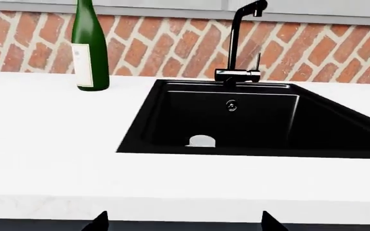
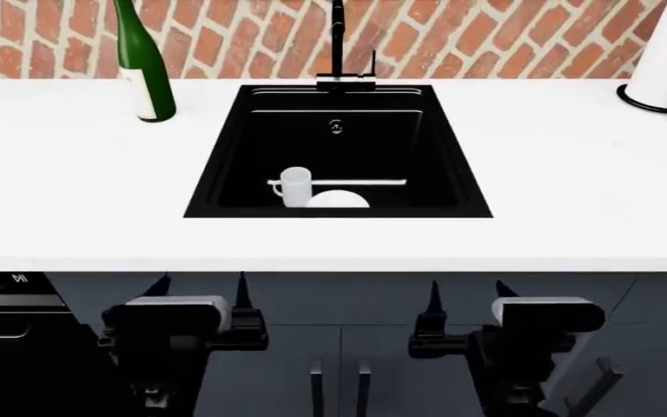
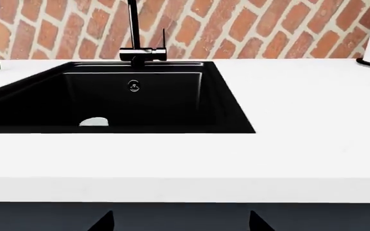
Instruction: Pick the cup and bowl from the sink and place them on the counter for drying.
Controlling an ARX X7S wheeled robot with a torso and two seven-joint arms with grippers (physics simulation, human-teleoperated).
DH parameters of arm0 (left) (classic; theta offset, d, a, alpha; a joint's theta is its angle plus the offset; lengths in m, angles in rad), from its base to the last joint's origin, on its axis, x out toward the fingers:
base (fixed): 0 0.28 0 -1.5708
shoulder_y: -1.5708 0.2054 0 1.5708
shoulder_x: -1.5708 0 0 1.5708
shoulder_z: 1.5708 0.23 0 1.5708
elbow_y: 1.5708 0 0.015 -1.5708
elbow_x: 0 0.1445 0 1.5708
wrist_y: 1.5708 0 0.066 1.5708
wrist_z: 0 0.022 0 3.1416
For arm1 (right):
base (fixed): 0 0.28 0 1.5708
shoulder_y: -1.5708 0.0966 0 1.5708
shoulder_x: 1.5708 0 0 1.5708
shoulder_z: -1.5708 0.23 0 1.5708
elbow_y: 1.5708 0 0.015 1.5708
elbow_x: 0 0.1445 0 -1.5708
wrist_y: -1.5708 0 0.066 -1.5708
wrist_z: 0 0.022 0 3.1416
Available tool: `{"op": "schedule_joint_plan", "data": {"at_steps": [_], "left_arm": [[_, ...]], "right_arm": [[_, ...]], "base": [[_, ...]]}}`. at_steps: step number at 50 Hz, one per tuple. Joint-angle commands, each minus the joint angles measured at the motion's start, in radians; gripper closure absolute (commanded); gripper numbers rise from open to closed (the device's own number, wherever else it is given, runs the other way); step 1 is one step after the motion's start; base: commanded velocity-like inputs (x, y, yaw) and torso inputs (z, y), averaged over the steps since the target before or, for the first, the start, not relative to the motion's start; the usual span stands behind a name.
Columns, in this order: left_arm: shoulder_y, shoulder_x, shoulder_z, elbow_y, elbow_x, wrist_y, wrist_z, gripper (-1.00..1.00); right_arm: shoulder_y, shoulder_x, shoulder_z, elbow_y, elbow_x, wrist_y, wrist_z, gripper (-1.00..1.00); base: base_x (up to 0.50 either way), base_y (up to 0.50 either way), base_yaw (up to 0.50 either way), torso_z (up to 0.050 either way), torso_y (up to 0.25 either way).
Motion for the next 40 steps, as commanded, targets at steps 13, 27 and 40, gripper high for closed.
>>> {"op": "schedule_joint_plan", "data": {"at_steps": [13, 27, 40], "left_arm": [[-0.423, -0.114, -0.230, 0.273, -0.391, -0.771, -0.075, -1.00], [-0.748, -0.165, -0.123, -0.026, -0.375, -0.820, -0.006, -1.00], [-0.792, -0.169, -0.114, -0.104, -0.375, -0.823, 0.008, -1.00]], "right_arm": [[0.425, 0.174, 0.276, -0.329, 0.472, 0.809, 0.034, -1.00], [0.732, 0.233, 0.230, -0.111, 0.486, 0.885, -0.007, -1.00], [0.694, 0.293, 0.176, -0.064, 0.454, 0.849, -0.046, -1.00]], "base": [[0.00, 0.00, 0.00, 0.000, 0.000], [0.00, 0.00, 0.00, 0.000, 0.000], [0.23, 0.00, 0.00, 0.000, 0.000]]}}
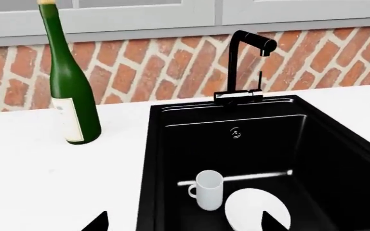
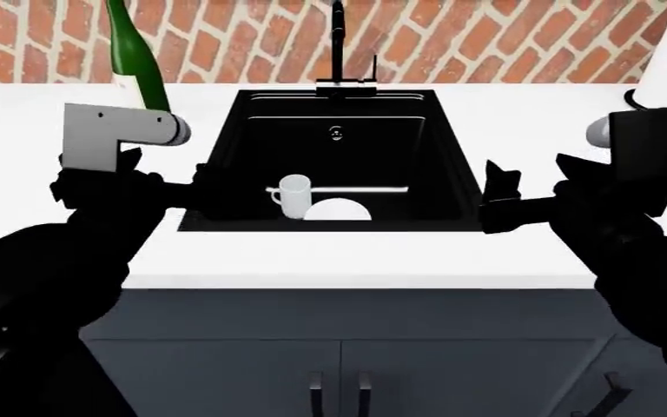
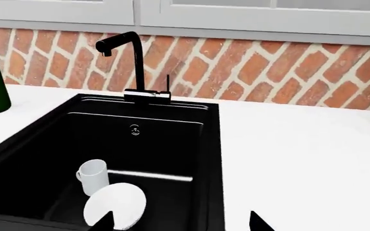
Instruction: Pick the cup and bowl from the sink and place them on the counter for drying.
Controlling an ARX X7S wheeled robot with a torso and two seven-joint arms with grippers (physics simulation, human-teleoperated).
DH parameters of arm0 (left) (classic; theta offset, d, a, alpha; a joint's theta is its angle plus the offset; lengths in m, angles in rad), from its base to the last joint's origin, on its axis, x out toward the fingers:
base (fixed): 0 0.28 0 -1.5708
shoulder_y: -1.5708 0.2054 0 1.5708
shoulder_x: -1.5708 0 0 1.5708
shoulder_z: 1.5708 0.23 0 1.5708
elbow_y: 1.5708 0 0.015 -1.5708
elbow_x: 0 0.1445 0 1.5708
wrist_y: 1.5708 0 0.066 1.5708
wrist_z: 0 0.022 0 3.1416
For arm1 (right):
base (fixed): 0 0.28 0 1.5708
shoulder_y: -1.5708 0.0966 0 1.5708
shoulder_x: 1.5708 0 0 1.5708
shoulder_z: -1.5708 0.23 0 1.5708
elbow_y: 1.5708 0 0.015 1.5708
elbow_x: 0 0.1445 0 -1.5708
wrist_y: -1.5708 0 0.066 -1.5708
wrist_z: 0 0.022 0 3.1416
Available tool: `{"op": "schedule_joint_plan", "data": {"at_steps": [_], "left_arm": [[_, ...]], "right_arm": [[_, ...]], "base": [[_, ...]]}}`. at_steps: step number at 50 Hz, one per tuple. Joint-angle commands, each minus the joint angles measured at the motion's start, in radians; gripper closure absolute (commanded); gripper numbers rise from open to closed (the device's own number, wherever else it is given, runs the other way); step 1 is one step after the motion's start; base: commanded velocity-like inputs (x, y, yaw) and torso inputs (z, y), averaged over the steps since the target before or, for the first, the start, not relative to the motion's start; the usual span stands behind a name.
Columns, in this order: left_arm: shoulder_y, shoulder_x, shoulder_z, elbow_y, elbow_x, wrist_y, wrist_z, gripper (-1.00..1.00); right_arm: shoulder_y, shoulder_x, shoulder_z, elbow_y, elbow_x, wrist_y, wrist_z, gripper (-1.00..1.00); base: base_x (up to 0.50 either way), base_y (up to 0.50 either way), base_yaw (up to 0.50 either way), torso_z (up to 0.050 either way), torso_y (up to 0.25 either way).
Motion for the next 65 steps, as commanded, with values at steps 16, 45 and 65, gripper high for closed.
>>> {"op": "schedule_joint_plan", "data": {"at_steps": [16, 45, 65], "left_arm": [[-0.032, -0.034, -0.023, -0.029, -0.046, -0.070, 0.009, -1.00], [0.007, -0.048, -0.054, -0.031, -0.065, -0.060, 0.002, -1.00], [0.016, -0.053, -0.012, -0.049, -0.063, -0.042, 0.014, -1.00]], "right_arm": [[-0.014, 0.018, 0.015, 0.061, -0.013, -0.050, -0.031, -1.00], [-0.051, 0.006, 0.015, 0.073, -0.014, -0.078, -0.016, -1.00], [-0.055, 0.013, 0.003, 0.076, -0.017, -0.092, -0.014, -1.00]], "base": [[0.49, 0.00, 0.00, 0.000, 0.000], [0.37, 0.00, 0.00, 0.000, 0.001], [0.21, 0.00, 0.00, 0.000, 0.000]]}}
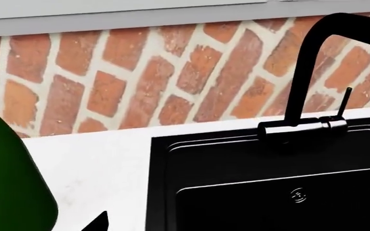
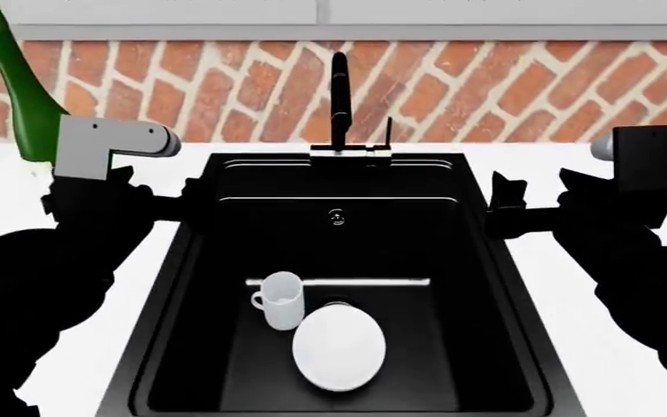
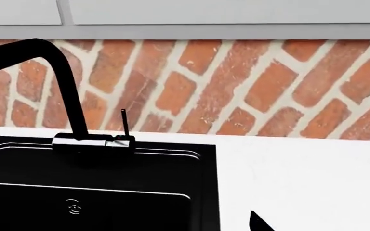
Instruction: Pick the cup and bowl from the sink and place them on the counter for drying.
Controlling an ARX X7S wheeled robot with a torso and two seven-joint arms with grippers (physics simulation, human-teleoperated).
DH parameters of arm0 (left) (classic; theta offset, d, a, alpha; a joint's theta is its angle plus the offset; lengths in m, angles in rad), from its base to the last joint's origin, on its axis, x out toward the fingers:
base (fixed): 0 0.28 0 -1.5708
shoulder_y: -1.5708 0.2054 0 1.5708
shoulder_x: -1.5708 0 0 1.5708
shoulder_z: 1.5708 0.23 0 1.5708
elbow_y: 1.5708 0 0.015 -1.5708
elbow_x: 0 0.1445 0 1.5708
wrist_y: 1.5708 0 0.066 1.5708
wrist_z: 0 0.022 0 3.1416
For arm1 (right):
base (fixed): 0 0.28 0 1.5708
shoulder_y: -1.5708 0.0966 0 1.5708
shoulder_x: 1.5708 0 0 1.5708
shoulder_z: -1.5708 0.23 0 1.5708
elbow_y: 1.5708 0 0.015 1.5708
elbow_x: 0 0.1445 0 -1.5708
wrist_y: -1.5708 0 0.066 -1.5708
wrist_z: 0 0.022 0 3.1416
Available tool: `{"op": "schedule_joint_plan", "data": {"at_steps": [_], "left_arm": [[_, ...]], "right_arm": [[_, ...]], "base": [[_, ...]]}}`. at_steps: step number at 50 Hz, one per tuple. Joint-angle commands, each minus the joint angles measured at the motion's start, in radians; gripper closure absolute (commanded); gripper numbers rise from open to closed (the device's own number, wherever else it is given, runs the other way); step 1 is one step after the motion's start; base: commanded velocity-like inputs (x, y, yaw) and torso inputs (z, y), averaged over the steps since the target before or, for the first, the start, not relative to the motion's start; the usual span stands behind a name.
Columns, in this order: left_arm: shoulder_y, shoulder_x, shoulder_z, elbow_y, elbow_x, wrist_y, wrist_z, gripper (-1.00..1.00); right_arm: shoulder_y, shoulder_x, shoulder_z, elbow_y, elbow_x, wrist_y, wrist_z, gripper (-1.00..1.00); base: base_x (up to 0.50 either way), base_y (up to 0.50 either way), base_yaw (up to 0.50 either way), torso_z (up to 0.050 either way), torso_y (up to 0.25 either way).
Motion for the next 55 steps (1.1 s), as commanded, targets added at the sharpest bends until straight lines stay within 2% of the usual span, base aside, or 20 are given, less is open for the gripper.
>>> {"op": "schedule_joint_plan", "data": {"at_steps": [1, 20, 35, 43, 46, 55], "left_arm": [[0.017, -0.002, 0.001, -0.012, -0.008, 0.017, 0.017, -1.00], [0.036, -0.003, 0.006, -0.022, -0.012, 0.032, 0.015, -1.00], [0.052, 0.022, 0.050, -0.020, -0.022, 0.026, 0.011, -1.00], [0.137, 0.041, 0.072, 0.067, -0.062, 0.013, 0.012, -1.00], [0.151, 0.054, 0.110, 0.045, -0.046, 0.037, 0.020, -1.00], [0.164, 0.078, 0.126, 0.075, -0.079, 0.017, 0.020, -1.00]], "right_arm": [[-0.006, -0.001, -0.002, 0.003, -0.016, -0.012, -0.005, -1.00], [-0.017, -0.002, -0.011, 0.014, -0.015, -0.029, -0.009, -1.00], [-0.035, -0.001, 0.005, 0.012, -0.003, -0.034, -0.006, -1.00], [-0.044, -0.003, 0.002, 0.016, -0.003, -0.046, -0.009, -1.00], [-0.045, -0.001, 0.000, 0.015, -0.004, -0.049, -0.011, -1.00], [-0.067, -0.003, -0.011, 0.030, -0.012, -0.071, -0.019, -1.00]], "base": [[0.25, 0.00, 0.00, 0.000, 0.000], [0.26, 0.00, 0.00, 0.000, 0.001], [0.00, 0.00, 0.00, 0.000, 0.001], [0.00, 0.00, 0.00, 0.000, 0.000], [0.00, 0.00, 0.00, 0.000, 0.000], [0.00, 0.00, 0.00, 0.000, 0.000]]}}
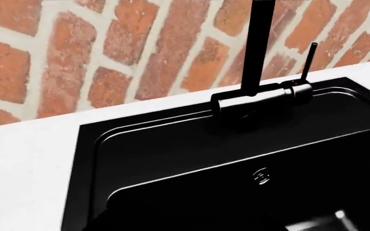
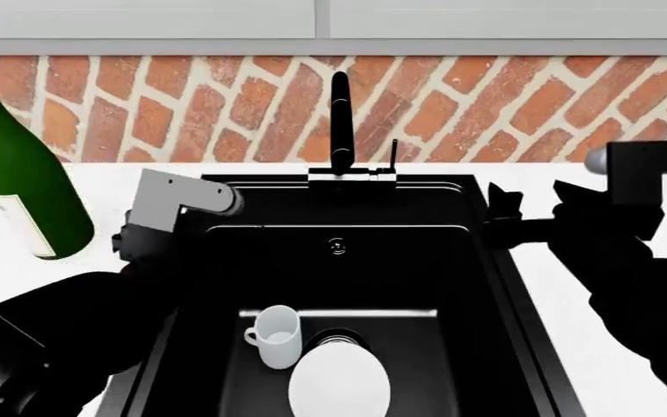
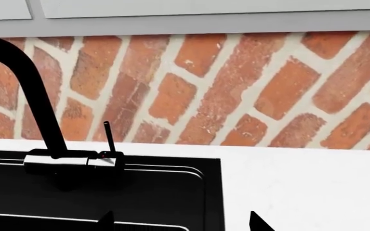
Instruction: Pick the cup and bowl from the sink and place them on the counter for drying.
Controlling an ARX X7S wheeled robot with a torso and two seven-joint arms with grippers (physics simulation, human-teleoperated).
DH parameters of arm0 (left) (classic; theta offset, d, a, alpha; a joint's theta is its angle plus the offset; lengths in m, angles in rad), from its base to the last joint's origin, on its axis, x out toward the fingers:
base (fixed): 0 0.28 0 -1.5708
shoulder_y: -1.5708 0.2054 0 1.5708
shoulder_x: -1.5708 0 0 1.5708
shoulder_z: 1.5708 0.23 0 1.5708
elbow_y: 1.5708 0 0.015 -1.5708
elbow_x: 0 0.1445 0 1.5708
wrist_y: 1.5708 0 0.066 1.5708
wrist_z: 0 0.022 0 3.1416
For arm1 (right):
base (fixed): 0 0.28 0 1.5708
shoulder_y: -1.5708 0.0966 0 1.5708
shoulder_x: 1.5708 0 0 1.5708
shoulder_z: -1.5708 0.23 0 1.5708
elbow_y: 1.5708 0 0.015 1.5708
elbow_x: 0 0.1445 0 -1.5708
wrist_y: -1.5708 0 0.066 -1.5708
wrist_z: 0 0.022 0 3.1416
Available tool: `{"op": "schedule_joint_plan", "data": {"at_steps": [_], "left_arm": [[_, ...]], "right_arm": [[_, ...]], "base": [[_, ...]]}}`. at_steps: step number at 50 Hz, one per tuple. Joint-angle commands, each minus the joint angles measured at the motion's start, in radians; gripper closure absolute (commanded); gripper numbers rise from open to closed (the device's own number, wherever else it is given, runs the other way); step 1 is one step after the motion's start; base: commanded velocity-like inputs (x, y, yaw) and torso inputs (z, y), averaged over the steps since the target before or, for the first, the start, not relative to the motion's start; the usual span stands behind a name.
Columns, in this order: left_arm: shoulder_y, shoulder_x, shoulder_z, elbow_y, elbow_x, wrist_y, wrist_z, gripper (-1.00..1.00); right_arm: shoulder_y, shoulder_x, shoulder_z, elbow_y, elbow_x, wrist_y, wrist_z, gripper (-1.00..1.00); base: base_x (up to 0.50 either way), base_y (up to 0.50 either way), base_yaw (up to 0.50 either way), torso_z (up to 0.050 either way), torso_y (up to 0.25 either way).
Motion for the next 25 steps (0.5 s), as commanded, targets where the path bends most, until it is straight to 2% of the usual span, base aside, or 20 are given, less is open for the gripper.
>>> {"op": "schedule_joint_plan", "data": {"at_steps": [1, 6, 8, 18, 25], "left_arm": [[0.041, 0.045, 0.003, 0.030, -0.064, -0.026, 0.016, -1.00], [0.033, 0.057, 0.021, 0.025, -0.089, -0.049, 0.028, -1.00], [0.035, 0.067, -0.012, 0.020, -0.129, -0.085, 0.027, -1.00], [0.015, 0.082, 0.144, -0.048, -0.082, -0.066, 0.056, -1.00], [0.037, 0.073, 0.200, -0.106, -0.041, -0.024, 0.068, -1.00]], "right_arm": [[-0.017, -0.006, -0.007, 0.010, -0.018, -0.017, -0.011, -1.00], [-0.024, -0.002, -0.005, 0.013, -0.017, -0.023, -0.014, -1.00], [-0.028, 0.000, -0.004, 0.008, -0.017, -0.023, -0.013, -1.00], [-0.046, -0.002, 0.006, 0.010, -0.010, -0.026, -0.010, -1.00], [-0.063, -0.002, 0.014, 0.007, -0.005, -0.034, -0.010, -1.00]], "base": [[0.00, 0.00, 0.00, 0.000, 0.000], [0.00, 0.00, 0.00, 0.000, 0.000], [0.00, 0.00, 0.00, 0.000, 0.000], [0.00, 0.00, 0.00, 0.000, 0.000], [0.00, 0.00, 0.00, 0.000, 0.000]]}}
